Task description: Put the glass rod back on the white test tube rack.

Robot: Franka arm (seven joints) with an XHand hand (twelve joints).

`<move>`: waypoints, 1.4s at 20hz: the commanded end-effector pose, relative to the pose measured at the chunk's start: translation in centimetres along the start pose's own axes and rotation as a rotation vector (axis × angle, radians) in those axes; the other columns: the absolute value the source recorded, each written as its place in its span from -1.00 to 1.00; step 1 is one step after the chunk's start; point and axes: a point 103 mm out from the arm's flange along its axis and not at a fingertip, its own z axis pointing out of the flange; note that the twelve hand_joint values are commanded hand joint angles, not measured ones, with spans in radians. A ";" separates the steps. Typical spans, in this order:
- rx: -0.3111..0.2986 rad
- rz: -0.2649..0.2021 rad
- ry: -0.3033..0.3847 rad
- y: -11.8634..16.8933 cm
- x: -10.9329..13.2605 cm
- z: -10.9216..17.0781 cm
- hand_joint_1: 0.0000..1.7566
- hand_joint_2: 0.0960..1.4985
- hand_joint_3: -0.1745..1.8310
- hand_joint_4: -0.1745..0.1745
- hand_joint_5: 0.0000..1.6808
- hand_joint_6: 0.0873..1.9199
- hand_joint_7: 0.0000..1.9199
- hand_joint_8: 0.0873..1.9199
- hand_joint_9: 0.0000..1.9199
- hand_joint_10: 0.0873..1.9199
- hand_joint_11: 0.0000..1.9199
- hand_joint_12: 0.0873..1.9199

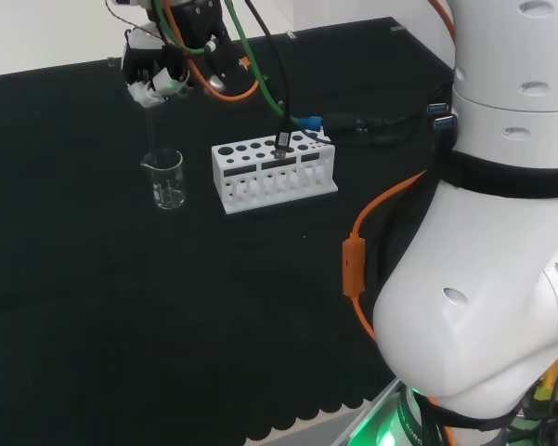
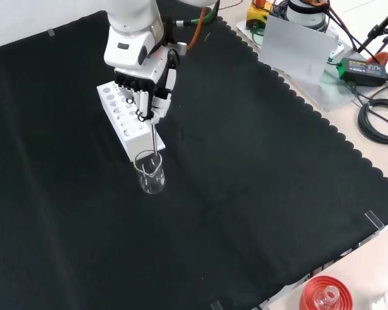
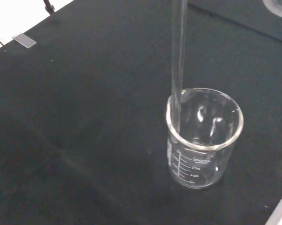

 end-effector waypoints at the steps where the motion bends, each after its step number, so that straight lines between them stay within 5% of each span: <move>1: 0.001 -0.006 0.006 -0.1 0.6 0.1 0.33 0.57 -1.00 -1.00 0.18 0.03 0.63 -0.44 0.85 -0.71 0.73 -0.24; 17: -0.022 0.006 -0.003 -0.3 1.5 -1.4 0.33 0.57 -1.00 -1.00 0.18 0.03 0.63 -0.44 0.85 -0.71 0.73 -0.24; 28: -0.043 0.055 0.004 -1.8 0.3 -3.4 0.33 0.57 -1.00 -1.00 0.18 0.03 0.63 -0.44 0.85 -0.71 0.73 -0.24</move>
